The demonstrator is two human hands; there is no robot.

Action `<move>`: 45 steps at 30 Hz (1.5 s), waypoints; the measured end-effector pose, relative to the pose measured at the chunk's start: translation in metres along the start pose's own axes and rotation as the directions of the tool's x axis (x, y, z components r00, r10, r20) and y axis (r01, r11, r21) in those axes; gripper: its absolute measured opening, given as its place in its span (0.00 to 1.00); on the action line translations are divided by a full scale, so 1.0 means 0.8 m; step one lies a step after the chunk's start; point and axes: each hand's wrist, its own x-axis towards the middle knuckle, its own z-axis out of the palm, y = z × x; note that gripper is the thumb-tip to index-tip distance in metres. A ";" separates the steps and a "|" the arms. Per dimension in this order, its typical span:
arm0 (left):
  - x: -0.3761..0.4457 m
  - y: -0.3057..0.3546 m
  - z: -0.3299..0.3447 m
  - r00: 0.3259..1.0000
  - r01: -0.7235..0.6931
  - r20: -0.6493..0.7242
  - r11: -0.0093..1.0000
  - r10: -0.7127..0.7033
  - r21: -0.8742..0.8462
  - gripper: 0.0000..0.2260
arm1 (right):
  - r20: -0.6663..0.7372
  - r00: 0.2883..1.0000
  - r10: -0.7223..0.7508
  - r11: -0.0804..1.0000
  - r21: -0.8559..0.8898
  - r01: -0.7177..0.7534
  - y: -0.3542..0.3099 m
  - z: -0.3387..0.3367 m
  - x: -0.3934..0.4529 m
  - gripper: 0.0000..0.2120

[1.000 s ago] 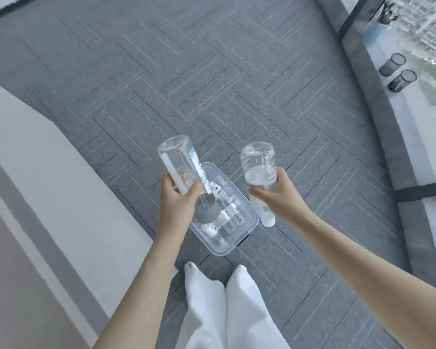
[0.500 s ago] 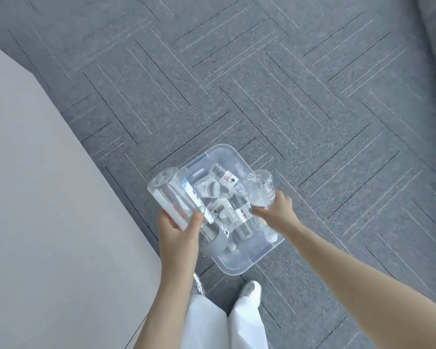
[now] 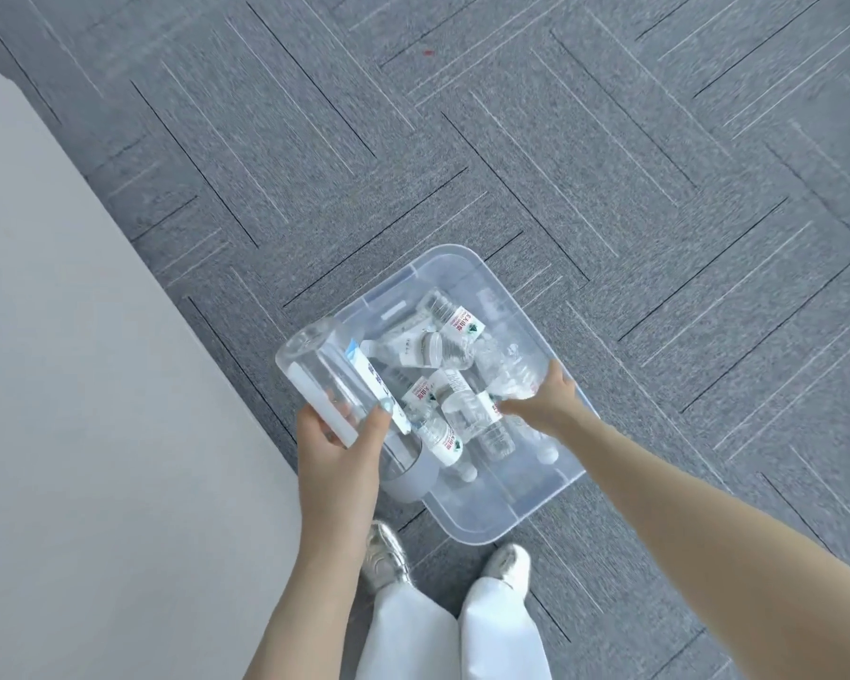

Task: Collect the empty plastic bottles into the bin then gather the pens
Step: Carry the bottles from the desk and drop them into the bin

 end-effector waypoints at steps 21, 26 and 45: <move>0.067 0.034 0.041 0.976 0.208 0.066 0.978 -0.207 0.003 0.29 | -0.068 0.951 -0.301 0.947 0.097 0.307 0.001 0.005 -0.088 0.24; 0.038 0.061 0.026 0.983 0.178 0.056 0.983 -0.175 -0.043 0.19 | -0.048 0.908 -0.417 0.908 0.015 0.418 -0.038 -0.034 -0.137 0.21; -0.218 0.306 -0.178 0.920 -0.379 -0.056 0.916 0.389 0.135 0.11 | -0.023 0.421 -0.907 0.355 -0.581 0.732 -0.191 -0.252 -0.507 0.21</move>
